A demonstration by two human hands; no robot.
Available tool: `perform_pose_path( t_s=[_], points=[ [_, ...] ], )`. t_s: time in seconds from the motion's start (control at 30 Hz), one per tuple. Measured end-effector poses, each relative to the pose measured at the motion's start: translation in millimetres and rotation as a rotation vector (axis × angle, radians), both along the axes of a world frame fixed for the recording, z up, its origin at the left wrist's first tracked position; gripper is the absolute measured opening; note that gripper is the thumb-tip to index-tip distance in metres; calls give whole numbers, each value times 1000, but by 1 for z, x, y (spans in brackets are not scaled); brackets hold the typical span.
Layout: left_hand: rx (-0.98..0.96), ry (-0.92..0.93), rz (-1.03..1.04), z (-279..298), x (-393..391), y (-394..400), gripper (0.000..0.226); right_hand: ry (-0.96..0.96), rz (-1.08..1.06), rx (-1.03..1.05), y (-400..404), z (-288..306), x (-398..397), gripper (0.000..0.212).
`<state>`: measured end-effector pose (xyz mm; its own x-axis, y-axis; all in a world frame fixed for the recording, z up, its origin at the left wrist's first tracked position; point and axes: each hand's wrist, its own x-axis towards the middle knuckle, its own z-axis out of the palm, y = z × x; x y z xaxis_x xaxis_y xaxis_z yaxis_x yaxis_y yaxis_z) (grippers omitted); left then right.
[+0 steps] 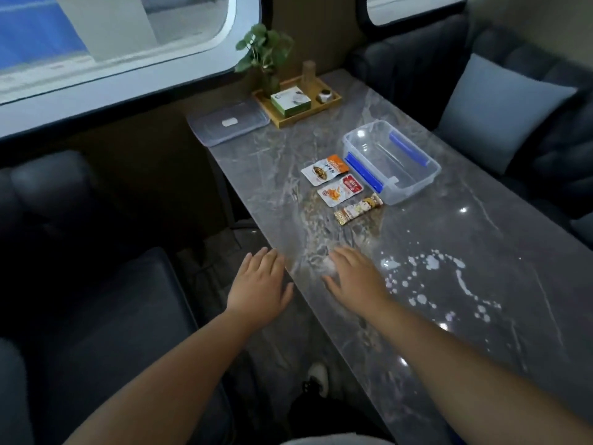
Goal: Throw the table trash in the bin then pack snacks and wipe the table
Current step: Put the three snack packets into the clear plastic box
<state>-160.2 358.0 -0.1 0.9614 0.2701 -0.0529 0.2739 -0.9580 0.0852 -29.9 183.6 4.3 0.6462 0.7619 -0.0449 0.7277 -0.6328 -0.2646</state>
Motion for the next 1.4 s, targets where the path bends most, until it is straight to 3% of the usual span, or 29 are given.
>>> perform_pose_path(
  t_s=[0.27,0.47,0.7,0.9,1.17,1.4],
  points=[
    [8,57,-143,23,106,40,65,44,-80,62,29,7,80,48],
    [-13,59,-311,1,189,92,67,45,-198,9,55,-7,122,46],
    [9,123,-608,-23,289,165,63,30,-534,-31,109,-27,146,41],
    [-35,137,-765,-31,340,179,60,85,-756,-44,133,-27,155,43],
    [-77,203,-688,-55,392,161,50,38,-958,-29,111,-25,173,44],
    [-99,306,-307,-63,422,148,68,-35,-1107,96,79,-33,209,35]
  ],
)
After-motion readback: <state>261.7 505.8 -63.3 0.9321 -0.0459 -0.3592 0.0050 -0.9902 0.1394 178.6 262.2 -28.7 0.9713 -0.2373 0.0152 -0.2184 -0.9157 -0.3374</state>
